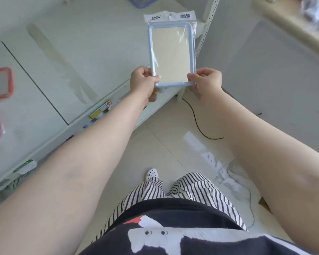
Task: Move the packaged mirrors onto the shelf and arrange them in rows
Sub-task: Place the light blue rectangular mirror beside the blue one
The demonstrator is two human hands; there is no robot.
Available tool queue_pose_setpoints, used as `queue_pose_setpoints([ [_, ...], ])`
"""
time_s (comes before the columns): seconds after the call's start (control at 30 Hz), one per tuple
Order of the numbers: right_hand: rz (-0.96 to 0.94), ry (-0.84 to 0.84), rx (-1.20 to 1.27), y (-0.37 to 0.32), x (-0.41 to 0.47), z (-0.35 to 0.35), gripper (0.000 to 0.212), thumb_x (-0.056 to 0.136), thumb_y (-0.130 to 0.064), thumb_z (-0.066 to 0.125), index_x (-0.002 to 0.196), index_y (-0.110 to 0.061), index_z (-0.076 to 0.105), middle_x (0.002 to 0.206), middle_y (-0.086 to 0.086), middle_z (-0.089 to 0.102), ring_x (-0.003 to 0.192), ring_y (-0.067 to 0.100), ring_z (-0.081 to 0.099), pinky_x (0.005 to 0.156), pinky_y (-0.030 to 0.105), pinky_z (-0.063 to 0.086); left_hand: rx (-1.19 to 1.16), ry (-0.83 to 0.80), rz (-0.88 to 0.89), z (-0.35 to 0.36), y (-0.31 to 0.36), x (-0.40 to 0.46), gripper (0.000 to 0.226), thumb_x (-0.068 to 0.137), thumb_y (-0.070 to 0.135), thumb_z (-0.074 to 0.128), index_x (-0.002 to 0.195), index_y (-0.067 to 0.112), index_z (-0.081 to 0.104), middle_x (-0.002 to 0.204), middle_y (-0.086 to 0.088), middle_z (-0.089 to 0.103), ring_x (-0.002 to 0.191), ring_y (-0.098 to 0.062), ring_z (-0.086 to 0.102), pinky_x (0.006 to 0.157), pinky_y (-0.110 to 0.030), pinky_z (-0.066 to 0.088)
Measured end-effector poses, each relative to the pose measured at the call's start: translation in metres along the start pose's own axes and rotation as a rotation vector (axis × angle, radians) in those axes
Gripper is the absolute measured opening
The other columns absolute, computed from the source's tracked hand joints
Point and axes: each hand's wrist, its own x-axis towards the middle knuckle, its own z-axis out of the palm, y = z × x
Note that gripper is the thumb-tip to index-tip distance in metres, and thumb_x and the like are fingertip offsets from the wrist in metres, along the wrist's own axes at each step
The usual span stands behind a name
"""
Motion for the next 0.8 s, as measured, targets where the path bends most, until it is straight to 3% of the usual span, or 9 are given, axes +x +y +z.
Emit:
queue_pose_setpoints([
  [0.13,-0.010,-0.018,-0.026,-0.020,0.038,0.012,0.010,0.073,-0.011,0.075,0.071,-0.015,0.066,0.064,0.000,0.061,0.053,0.014,0.051,0.064,0.027,0.050,-0.007,0.040,-0.021,0.010,0.012,0.038,0.015,0.078,0.004,0.065,0.078,0.017,0.056,0.074,0.000,0.059,0.066,-0.021,0.056,0.068,-0.036,0.053],
  [0.23,-0.032,-0.065,-0.048,-0.038,0.071,0.023,0.011,0.074,-0.010,0.075,0.071,-0.014,0.065,0.071,0.004,0.065,0.052,0.014,0.053,0.064,0.029,0.051,-0.015,0.078,-0.009,0.018,0.021,0.068,0.018,0.077,0.006,0.066,0.076,0.019,0.056,0.077,0.000,0.060,0.075,-0.020,0.062,0.074,-0.036,0.058],
  [0.4,-0.062,-0.161,-0.079,-0.070,0.129,0.037,0.015,0.076,-0.009,0.073,0.068,-0.015,0.063,0.070,0.006,0.064,0.052,0.017,0.051,0.055,0.026,0.047,-0.087,0.159,-0.016,0.036,0.042,0.112,0.016,0.081,0.000,0.063,0.083,0.013,0.054,0.077,0.000,0.057,0.071,-0.016,0.060,0.063,-0.027,0.055],
  [0.53,-0.078,-0.245,-0.137,-0.093,0.175,0.045,0.014,0.075,-0.011,0.073,0.067,-0.018,0.063,0.066,0.003,0.062,0.049,0.019,0.045,0.049,0.025,0.042,-0.117,0.268,-0.031,0.057,0.058,0.139,0.016,0.082,0.001,0.064,0.090,0.011,0.055,0.078,0.001,0.056,0.077,-0.018,0.058,0.076,-0.034,0.059],
  [0.6,-0.091,-0.299,-0.171,-0.105,0.194,0.049,0.015,0.075,-0.011,0.073,0.066,-0.019,0.063,0.066,0.003,0.061,0.050,0.018,0.045,0.049,0.025,0.043,-0.137,0.322,-0.040,0.065,0.065,0.148,0.016,0.082,0.001,0.065,0.092,0.010,0.055,0.078,0.001,0.055,0.078,-0.018,0.057,0.075,-0.033,0.059],
  [0.8,-0.138,-0.420,-0.207,-0.126,0.225,0.085,0.020,0.075,-0.008,0.074,0.063,-0.019,0.061,0.061,0.000,0.060,0.048,0.014,0.047,0.058,0.030,0.047,-0.222,0.472,-0.079,0.060,0.073,0.167,0.025,0.081,-0.002,0.065,0.073,0.017,0.050,0.074,0.003,0.054,0.074,-0.019,0.057,0.068,-0.030,0.056],
])
